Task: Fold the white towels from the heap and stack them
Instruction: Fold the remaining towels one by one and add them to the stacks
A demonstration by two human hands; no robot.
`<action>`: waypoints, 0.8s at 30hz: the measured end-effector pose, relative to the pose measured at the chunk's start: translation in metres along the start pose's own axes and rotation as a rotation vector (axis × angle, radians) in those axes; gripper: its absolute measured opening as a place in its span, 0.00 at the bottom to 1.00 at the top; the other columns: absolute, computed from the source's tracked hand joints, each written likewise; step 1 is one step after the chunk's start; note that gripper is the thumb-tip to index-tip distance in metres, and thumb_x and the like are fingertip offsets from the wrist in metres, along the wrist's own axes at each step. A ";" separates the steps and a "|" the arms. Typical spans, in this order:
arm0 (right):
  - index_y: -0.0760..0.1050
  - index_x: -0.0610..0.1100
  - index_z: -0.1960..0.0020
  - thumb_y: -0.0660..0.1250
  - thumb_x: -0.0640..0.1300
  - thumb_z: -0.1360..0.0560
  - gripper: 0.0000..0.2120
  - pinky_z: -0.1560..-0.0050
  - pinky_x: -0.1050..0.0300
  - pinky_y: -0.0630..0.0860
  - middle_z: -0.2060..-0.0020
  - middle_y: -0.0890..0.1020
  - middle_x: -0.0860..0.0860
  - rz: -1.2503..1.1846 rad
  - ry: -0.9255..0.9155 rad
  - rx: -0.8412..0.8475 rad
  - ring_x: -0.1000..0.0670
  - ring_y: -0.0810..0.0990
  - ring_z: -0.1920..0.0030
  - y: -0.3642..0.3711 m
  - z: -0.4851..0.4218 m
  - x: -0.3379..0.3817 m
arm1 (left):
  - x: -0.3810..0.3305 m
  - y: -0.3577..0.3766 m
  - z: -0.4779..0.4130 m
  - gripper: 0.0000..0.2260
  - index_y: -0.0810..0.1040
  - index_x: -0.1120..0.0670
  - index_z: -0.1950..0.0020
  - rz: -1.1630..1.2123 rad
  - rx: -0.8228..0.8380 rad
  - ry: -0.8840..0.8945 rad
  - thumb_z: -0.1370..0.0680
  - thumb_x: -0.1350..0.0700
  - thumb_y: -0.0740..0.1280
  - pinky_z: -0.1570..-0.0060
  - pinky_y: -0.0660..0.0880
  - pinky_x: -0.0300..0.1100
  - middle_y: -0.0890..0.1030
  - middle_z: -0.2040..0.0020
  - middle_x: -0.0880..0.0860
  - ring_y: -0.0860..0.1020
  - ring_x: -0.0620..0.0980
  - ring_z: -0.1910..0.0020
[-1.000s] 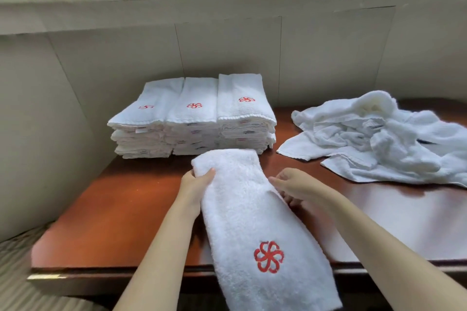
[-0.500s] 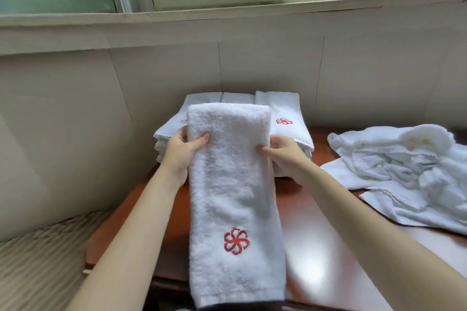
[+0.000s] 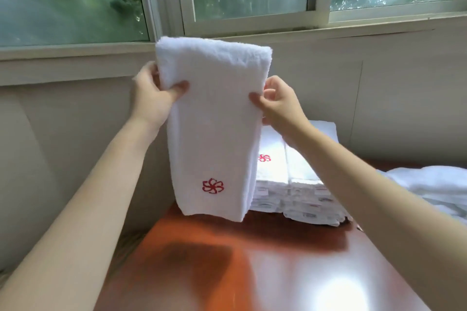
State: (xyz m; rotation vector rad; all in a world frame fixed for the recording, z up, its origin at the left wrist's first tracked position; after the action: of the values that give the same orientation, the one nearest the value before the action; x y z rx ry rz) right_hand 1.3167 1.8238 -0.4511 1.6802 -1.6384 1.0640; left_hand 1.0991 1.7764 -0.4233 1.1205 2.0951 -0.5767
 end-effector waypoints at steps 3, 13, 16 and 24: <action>0.65 0.47 0.60 0.63 0.40 0.22 0.10 0.59 0.43 0.80 0.53 0.79 0.39 -0.052 0.008 -0.003 0.44 0.80 0.58 0.015 -0.043 0.000 | 0.001 0.002 -0.051 0.15 0.72 0.46 0.57 -0.077 -0.057 0.067 0.31 0.62 0.75 0.48 0.78 0.47 0.79 0.55 0.46 0.78 0.49 0.53; 0.64 0.36 0.37 0.60 0.39 0.24 0.17 0.47 0.41 0.79 0.48 0.73 0.42 0.047 0.355 -0.128 0.38 0.78 0.43 0.053 -0.199 -0.168 | 0.167 0.099 -0.178 0.25 0.65 0.65 0.29 -0.360 0.205 -0.253 0.21 0.55 0.66 0.44 0.73 0.46 0.72 0.33 0.62 0.74 0.56 0.40; 0.56 0.44 0.38 0.60 0.39 0.23 0.17 0.70 0.60 0.78 0.57 0.71 0.46 0.046 0.658 -0.007 0.46 0.77 0.60 0.063 -0.180 -0.251 | 0.243 0.113 -0.142 0.26 0.63 0.63 0.27 -0.741 0.619 -0.543 0.18 0.46 0.57 0.58 0.75 0.40 0.73 0.34 0.57 0.75 0.54 0.43; 0.66 0.43 0.38 0.55 0.32 0.29 0.20 0.70 0.60 0.63 0.62 0.71 0.51 0.304 0.313 -0.022 0.51 0.71 0.62 0.068 -0.206 -0.294 | 0.311 0.110 -0.124 0.11 0.77 0.58 0.48 -0.623 0.549 -0.537 0.21 0.51 0.65 0.63 0.69 0.40 0.78 0.55 0.55 0.75 0.52 0.59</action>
State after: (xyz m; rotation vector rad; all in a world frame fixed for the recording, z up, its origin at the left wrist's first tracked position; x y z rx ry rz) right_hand 1.2349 2.1487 -0.5969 1.1989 -1.7174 1.3703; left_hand 1.0241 2.0841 -0.5773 0.4480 1.8098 -1.6245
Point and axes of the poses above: each hand's wrist, its own z-axis away from the middle knuckle, its own y-axis out of the palm, x = y × z, the point moved 2 cm from there along -z, towards the middle knuckle
